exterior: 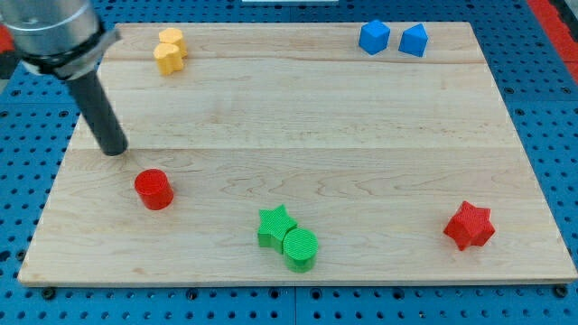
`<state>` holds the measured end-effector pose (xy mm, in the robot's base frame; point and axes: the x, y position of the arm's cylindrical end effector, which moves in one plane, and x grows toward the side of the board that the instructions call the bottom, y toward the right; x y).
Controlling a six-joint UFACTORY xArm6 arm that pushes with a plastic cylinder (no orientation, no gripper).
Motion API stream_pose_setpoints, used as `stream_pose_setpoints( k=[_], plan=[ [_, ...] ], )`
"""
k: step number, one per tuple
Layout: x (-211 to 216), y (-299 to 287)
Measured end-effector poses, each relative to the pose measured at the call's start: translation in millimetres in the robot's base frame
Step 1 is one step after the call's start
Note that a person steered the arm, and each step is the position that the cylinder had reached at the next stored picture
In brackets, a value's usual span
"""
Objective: Move red circle to the center
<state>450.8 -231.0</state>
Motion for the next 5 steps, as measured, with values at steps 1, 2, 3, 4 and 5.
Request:
stream_pose_setpoints(
  k=[1, 2, 3, 4, 5],
  plan=[
    [37, 31],
    [44, 83],
    [77, 53],
    [81, 98],
    [50, 169]
  ],
)
